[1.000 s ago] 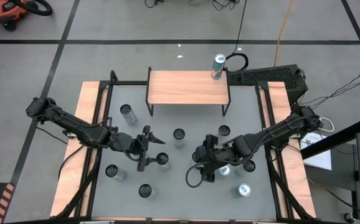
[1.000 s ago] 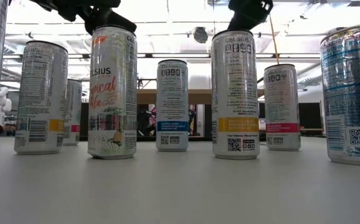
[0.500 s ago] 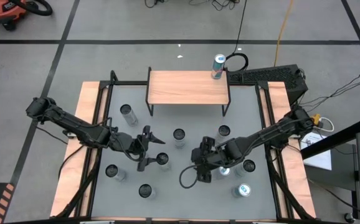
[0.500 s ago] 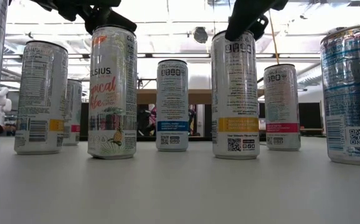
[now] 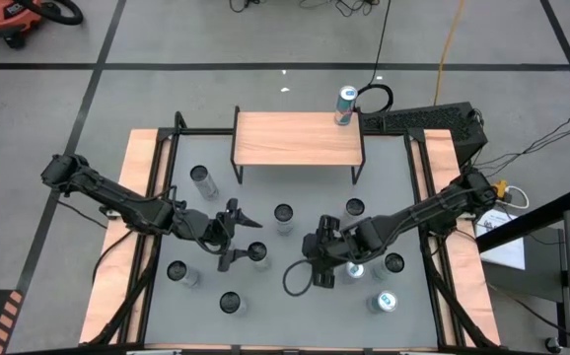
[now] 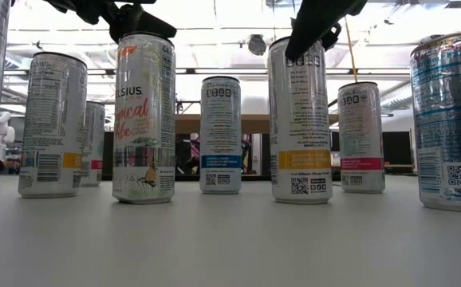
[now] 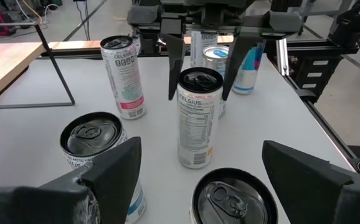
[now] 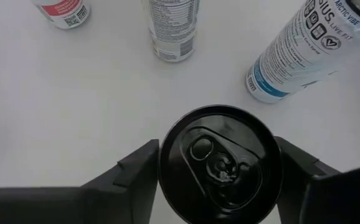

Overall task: Place canned beverage on shelf
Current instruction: Put the right white yellow soda can on the shelf

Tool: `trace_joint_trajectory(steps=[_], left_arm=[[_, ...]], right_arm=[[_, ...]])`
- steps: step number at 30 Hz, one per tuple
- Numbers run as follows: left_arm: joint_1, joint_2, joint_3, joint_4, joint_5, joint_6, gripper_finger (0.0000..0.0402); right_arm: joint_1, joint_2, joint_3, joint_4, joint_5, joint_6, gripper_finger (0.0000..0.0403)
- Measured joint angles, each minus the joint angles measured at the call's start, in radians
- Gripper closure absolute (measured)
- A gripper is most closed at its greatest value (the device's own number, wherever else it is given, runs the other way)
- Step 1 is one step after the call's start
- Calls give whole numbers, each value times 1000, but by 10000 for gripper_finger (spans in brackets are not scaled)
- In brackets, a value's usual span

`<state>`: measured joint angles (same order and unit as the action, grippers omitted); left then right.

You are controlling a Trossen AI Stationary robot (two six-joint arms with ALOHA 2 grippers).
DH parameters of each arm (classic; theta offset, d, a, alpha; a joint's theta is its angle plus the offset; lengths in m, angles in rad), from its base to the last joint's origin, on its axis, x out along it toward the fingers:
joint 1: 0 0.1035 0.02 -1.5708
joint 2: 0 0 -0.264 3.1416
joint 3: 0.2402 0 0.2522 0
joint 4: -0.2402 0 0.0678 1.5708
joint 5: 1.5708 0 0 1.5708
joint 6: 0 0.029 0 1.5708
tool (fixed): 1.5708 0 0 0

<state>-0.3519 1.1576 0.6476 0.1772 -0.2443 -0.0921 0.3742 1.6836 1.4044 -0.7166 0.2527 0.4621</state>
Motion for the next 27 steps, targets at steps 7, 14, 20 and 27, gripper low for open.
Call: trace_joint_trajectory(steps=[7,14,20,27], left_arm=[[0,0,0,0,0,0,72],[0,0,0,6,0,2,72],[0,1,0,72,0,5,72],[-17,1,1,153,1,47,72]], right_arm=[[-2,-3,0,-2,-1,-6,214],[-2,-9,64,-26,-13,-20,216],[17,-45,136,-38,-22,-74,218],[21,-122,159,-19,18,-112,219]])
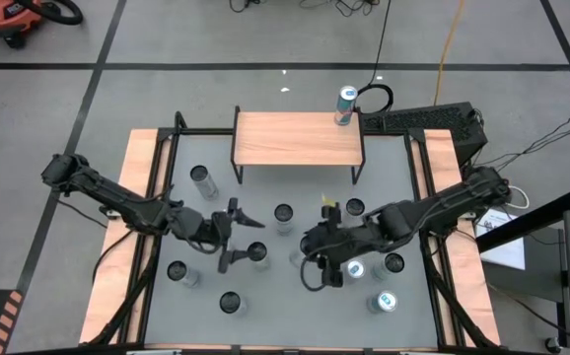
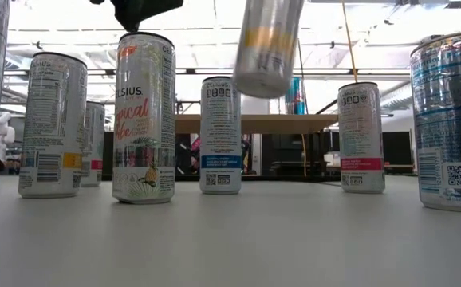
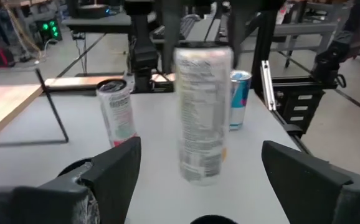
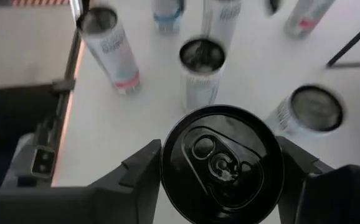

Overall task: Place canned beverage on shelf
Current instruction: Put the right white yellow soda can on the shelf

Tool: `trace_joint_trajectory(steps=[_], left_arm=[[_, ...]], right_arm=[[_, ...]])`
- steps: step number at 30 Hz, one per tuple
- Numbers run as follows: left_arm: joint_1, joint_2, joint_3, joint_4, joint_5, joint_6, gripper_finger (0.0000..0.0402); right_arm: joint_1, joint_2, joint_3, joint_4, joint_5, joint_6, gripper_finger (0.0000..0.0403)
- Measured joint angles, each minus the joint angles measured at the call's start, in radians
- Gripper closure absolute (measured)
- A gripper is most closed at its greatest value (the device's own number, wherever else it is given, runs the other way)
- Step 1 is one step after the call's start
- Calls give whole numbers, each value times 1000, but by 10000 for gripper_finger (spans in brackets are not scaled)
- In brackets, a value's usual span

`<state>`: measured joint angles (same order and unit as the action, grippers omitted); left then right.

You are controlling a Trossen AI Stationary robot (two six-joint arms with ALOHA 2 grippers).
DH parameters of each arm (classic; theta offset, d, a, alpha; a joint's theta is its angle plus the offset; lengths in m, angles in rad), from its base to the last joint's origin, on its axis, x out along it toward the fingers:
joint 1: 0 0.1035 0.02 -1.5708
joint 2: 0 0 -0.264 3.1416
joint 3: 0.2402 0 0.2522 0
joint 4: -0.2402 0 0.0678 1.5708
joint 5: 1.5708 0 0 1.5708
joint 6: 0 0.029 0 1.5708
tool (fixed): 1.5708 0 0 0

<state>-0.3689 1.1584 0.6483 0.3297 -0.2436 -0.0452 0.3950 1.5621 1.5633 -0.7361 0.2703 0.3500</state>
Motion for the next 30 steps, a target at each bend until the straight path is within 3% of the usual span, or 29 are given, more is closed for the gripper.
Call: trace_joint_trajectory(steps=[12,19,30], left_arm=[[-20,0,0,8,7,2,72],[-21,67,0,164,145,34,72],[-3,187,0,310,52,74,72]], right_arm=[[14,-13,-1,13,16,-81,220],[28,-13,-1,61,11,-211,220],[26,-13,-1,139,14,-391,220]])
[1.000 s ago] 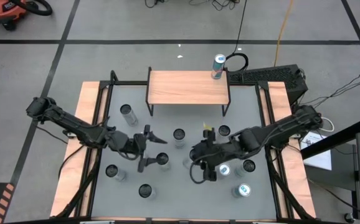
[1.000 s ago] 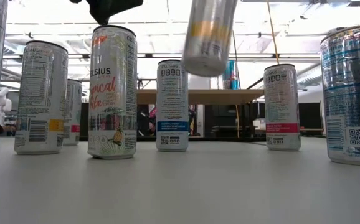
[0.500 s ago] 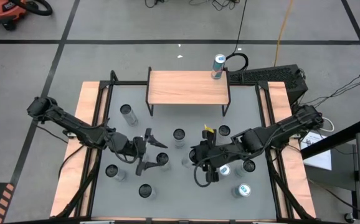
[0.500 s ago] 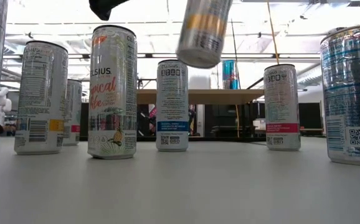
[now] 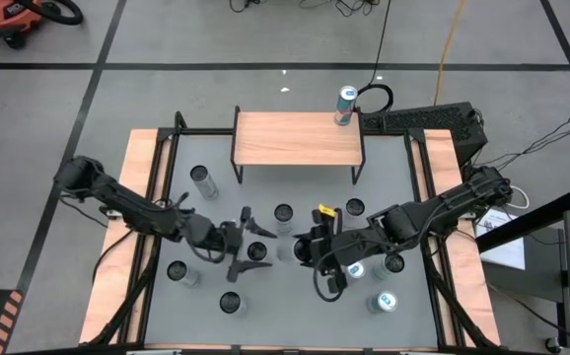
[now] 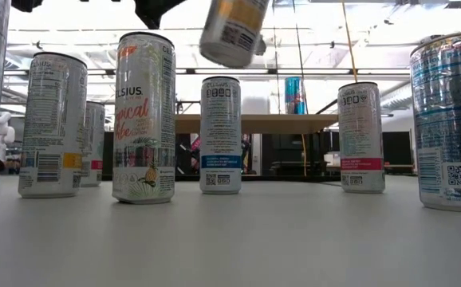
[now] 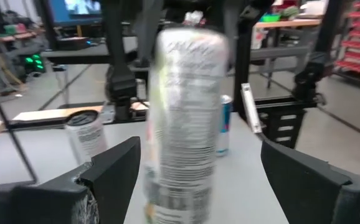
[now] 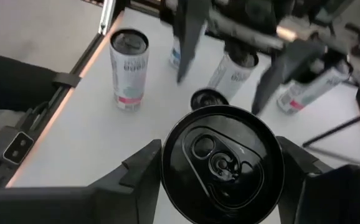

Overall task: Place canned beverage on shelf
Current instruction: Put the right white yellow soda can on the shelf

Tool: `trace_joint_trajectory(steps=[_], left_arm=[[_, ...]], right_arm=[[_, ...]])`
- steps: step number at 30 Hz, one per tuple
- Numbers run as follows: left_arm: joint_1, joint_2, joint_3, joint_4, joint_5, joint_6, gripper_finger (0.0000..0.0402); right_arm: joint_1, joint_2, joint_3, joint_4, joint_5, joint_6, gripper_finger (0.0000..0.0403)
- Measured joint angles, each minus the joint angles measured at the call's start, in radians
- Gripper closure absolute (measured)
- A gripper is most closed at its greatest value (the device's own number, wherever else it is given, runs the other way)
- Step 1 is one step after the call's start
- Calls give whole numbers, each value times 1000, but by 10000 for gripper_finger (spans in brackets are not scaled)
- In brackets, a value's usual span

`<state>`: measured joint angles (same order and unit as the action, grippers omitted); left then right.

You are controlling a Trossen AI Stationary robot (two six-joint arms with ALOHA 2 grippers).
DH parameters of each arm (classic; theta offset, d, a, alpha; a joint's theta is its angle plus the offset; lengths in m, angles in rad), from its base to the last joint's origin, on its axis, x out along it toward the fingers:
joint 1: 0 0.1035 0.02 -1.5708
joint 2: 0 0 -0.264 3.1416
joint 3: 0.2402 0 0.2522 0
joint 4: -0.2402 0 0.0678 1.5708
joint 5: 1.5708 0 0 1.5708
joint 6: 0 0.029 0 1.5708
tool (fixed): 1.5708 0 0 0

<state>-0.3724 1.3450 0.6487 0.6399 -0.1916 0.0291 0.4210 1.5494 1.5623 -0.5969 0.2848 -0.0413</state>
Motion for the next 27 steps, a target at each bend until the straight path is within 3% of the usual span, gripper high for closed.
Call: trace_joint_trajectory(steps=[9,23,27], left_arm=[[22,36,0,8,-11,37,72],[46,107,0,9,38,31,73],[47,107,0,10,55,30,92]], right_arm=[[0,0,0,38,-1,-179,220],[-2,0,0,115,-2,-260,220],[-2,0,0,115,-2,-263,220]])
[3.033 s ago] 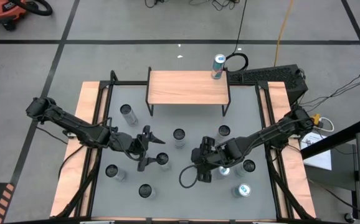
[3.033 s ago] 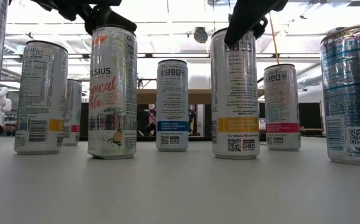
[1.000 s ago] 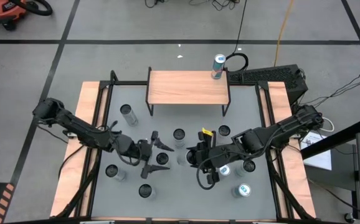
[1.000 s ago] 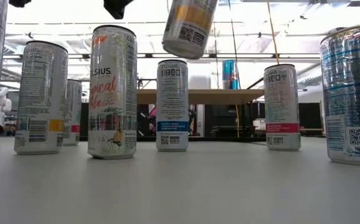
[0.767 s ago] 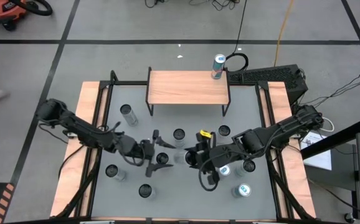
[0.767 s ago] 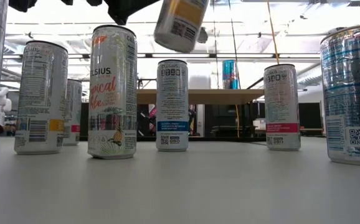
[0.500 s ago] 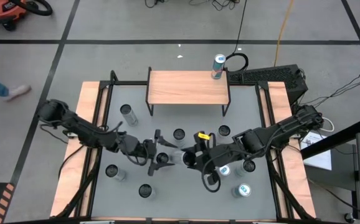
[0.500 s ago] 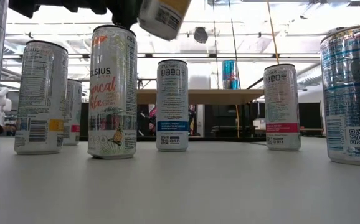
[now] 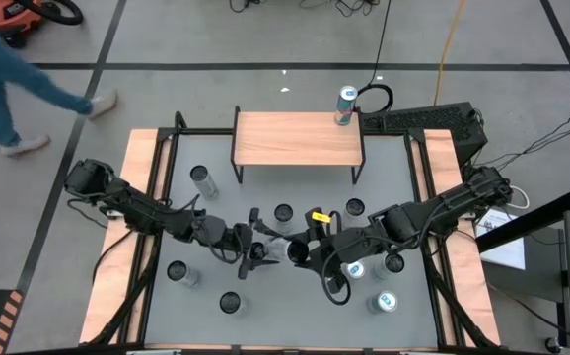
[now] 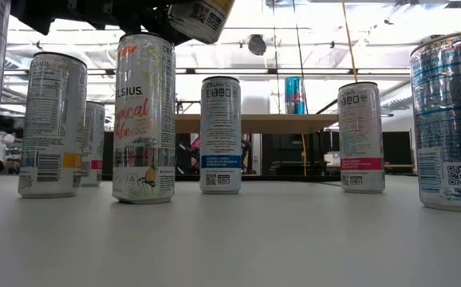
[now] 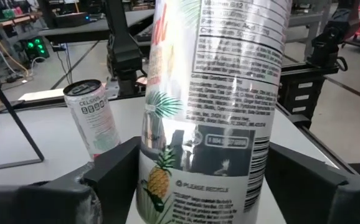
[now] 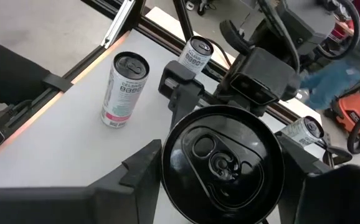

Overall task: Place canned beverage on shelf
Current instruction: Put the right white yellow soda can on the shelf

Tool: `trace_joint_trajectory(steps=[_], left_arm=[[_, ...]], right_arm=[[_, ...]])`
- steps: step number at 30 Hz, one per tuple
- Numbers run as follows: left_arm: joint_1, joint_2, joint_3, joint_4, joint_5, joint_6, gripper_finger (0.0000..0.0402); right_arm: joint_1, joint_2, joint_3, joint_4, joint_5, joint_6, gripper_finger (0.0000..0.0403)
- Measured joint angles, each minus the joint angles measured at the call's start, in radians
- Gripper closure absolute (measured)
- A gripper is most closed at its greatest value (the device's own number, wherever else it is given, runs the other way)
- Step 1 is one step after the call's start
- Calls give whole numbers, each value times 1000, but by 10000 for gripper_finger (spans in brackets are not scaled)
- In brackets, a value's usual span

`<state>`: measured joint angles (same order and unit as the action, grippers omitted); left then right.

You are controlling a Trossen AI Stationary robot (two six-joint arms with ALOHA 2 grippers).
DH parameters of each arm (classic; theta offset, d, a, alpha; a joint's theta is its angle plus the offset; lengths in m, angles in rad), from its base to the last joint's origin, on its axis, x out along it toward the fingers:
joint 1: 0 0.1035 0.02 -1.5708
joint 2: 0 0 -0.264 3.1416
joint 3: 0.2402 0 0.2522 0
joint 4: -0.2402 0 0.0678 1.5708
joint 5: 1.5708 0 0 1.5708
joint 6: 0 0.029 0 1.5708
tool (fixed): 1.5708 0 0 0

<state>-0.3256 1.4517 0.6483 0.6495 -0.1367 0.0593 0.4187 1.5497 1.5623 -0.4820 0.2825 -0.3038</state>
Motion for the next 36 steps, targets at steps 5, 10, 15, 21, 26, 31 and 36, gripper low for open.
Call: trace_joint_trajectory(steps=[5,10,15,21,26,31,36], left_arm=[[-1,0,-1,-3,10,7,145],[-1,0,-1,-4,13,1,165],[-1,0,-1,-4,17,-11,150],[-2,0,-2,-13,-4,-1,150],[-3,-6,-2,-11,-30,0,150],[-30,-33,8,-11,-66,8,150],[-65,-50,34,9,-247,76,151]], right_arm=[[0,0,0,0,-5,2,220],[0,0,0,0,-5,26,212],[2,0,0,-8,0,90,189],[8,-1,0,-8,13,238,144],[11,-1,0,-18,67,385,113],[52,-1,0,30,202,478,106],[106,-1,-11,169,378,547,106]])
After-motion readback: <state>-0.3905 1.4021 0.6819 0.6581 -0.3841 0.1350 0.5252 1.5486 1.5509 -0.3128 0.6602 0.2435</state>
